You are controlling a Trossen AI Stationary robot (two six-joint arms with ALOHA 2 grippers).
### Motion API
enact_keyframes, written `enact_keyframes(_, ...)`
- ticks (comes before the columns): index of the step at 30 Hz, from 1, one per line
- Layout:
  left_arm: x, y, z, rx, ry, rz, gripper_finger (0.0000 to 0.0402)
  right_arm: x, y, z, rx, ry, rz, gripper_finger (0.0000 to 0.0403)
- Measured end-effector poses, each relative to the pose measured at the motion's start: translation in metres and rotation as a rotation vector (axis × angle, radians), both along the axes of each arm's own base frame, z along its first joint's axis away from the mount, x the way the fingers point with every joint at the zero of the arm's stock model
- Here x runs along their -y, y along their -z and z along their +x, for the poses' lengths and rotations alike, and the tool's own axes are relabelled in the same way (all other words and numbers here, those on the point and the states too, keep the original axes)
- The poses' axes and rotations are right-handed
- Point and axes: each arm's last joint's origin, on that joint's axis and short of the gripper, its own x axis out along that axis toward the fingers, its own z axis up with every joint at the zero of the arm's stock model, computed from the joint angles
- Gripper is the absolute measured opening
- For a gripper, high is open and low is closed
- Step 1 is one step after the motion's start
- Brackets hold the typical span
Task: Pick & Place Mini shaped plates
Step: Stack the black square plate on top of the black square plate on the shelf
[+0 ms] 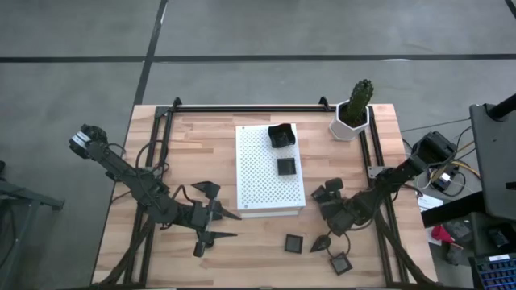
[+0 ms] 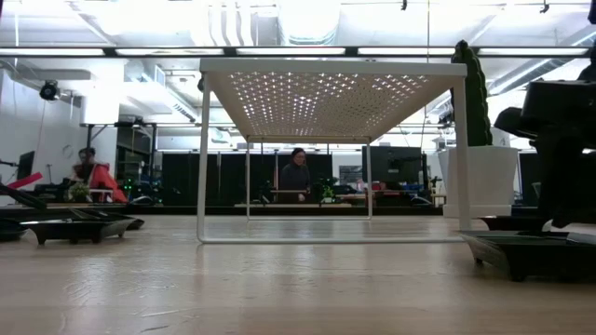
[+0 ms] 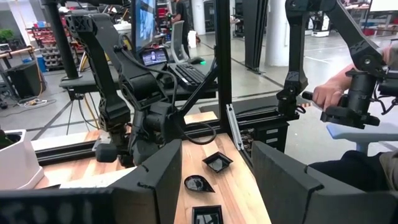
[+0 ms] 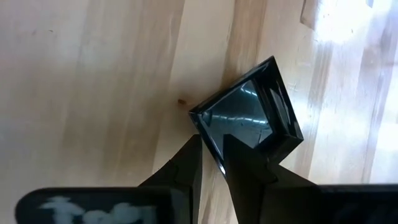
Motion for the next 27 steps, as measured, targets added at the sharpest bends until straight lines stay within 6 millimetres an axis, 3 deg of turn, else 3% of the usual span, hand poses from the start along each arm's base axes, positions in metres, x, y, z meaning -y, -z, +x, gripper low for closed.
enact_keyframes(15, 0.000, 0.000, 0.000, -0.001, 0.000, -0.002, 0.0188, 0.009, 0.007, 0.000, -0.003, 0.013, -0.016, 0.0052)
enact_keyframes(27, 0.000, 0.000, 0.000, -0.002, 0.001, -0.001, 0.0188, 0.008, 0.003, 0.005, 0.017, 0.028, 0.005, 0.0010)
